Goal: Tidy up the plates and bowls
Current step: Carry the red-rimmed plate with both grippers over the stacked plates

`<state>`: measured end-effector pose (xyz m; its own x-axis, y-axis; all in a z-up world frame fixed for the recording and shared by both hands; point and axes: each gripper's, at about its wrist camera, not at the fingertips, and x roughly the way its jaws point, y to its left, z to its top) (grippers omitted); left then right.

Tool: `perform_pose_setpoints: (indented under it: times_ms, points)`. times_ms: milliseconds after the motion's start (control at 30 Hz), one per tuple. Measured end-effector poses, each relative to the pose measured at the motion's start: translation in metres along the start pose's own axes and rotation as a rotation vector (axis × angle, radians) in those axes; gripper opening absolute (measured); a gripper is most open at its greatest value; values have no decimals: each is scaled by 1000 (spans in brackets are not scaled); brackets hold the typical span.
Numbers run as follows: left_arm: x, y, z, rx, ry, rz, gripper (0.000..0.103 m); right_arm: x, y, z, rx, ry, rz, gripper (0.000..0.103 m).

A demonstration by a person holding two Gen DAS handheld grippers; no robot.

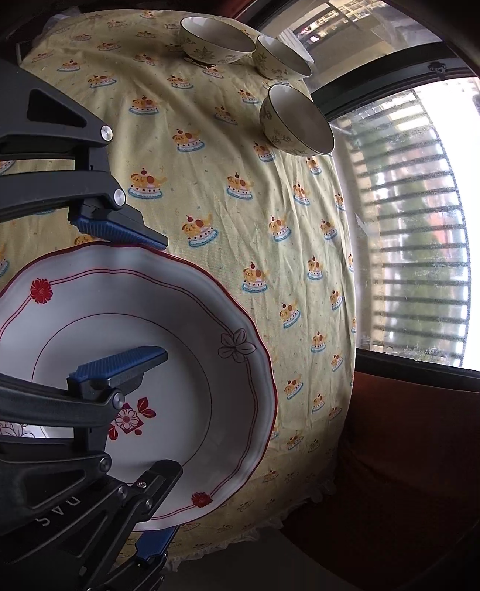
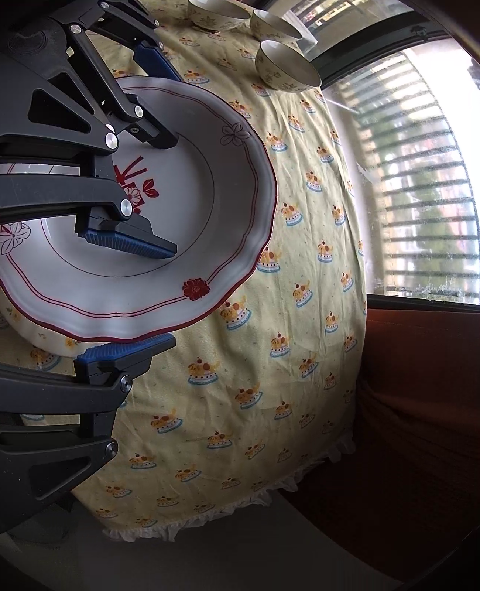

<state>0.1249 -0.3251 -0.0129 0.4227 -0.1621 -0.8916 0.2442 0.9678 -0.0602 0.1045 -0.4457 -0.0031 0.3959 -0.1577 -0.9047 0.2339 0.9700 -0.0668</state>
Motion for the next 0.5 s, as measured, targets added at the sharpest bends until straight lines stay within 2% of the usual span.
perform_pose_setpoints:
  times_ms: [133,267,400,500]
  points:
    - [4,-7,-14,17,25,-6,54,2,-6,-17,23,21,-7,47]
    - [12,-21,-29,33,52,22,54,14,-18,-30,32,68,9,47]
    - [24,-27,-37,-8,101,25,54,29,-27,-37,8,103,27,47]
    - [28,-37,-40,-7,105,36,54,36,-34,-38,-12,113,34,47]
